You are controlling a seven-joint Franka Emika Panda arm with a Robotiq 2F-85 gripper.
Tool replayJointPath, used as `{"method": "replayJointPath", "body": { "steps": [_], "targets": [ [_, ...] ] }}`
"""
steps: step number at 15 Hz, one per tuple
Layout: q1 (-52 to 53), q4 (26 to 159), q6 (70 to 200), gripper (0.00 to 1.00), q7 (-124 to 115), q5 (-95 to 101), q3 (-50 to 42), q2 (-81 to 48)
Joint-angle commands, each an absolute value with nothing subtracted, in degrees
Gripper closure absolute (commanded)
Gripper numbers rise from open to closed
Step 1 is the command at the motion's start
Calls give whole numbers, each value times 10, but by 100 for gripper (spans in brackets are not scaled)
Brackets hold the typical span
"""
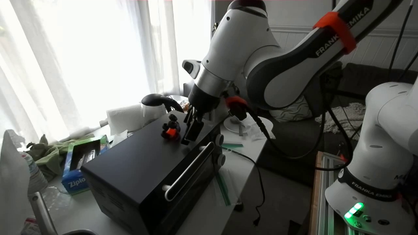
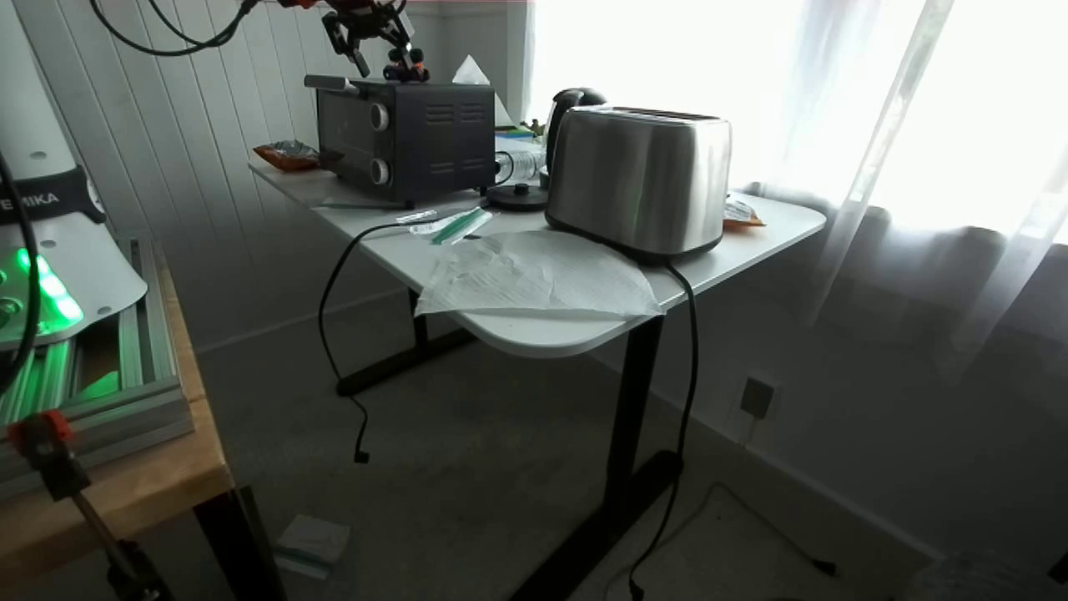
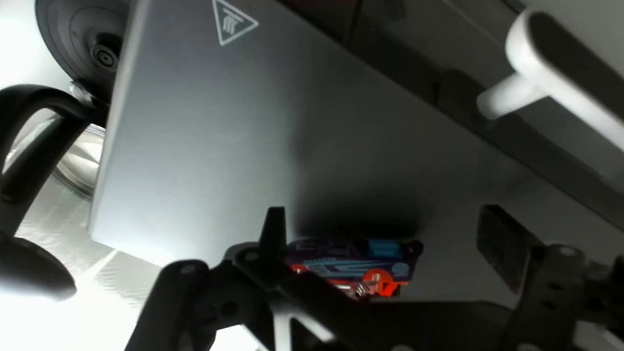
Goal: Pick up the toy monster truck and put it the right way up on the oven
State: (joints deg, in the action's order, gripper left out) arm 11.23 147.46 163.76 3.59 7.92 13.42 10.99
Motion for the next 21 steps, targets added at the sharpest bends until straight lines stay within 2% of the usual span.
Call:
{"method": "replayJointPath", "body": {
  "steps": [1, 7, 21],
  "targets": [
    [154, 1463, 1676, 0, 115, -3, 102, 73],
    [164, 1465, 1717, 0, 170, -62, 90, 67],
    [159, 1456, 1788, 0, 239, -50, 74, 32]
  ]
}}
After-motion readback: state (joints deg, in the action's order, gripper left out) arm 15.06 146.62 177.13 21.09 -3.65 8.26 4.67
